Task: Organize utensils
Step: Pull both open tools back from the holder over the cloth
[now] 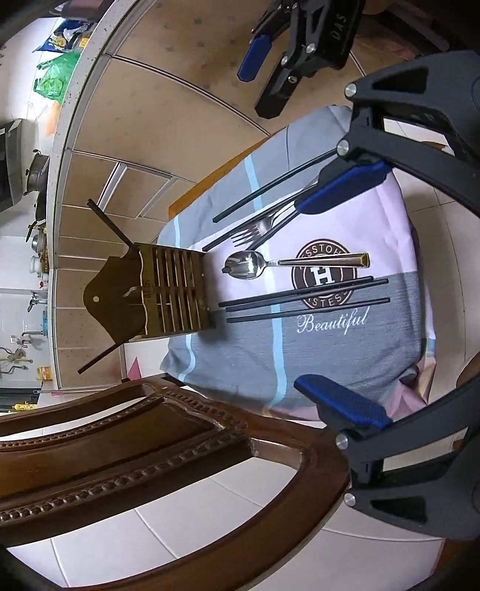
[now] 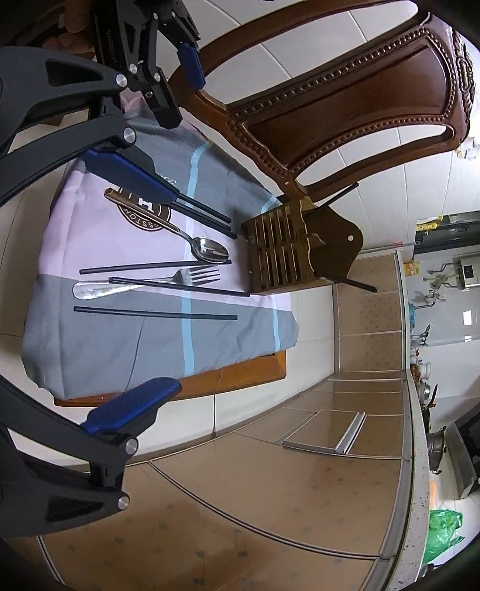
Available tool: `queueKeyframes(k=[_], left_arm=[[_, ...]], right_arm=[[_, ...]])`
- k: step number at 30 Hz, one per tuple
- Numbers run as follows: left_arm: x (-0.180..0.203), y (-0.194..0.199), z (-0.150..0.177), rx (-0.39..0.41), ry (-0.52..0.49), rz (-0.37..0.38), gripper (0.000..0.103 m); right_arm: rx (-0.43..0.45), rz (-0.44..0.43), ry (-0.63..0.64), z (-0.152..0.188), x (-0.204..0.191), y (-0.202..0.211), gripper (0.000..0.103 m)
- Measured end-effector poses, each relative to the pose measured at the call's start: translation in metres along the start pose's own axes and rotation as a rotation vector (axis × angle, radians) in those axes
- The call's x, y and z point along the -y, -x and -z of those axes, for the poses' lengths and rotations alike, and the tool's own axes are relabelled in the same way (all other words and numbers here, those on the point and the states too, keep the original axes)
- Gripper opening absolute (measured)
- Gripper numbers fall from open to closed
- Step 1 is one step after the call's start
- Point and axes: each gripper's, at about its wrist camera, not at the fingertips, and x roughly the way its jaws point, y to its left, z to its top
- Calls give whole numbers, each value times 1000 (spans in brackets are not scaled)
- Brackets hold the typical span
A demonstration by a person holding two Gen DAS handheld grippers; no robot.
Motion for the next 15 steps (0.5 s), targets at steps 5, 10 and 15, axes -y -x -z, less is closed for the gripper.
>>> queueKeyframes(k=[5, 10, 15], left_arm=[[0, -1, 1, -5, 0, -1, 88], [0, -3, 2, -12, 0, 1, 88], [-1, -5, 2, -16, 1, 3, 88]], right_arm=[[-6, -3, 5, 1, 0, -2, 93], [-2, -3, -3, 0, 2, -2, 93], [-5, -4, 0, 1, 2, -2, 93]])
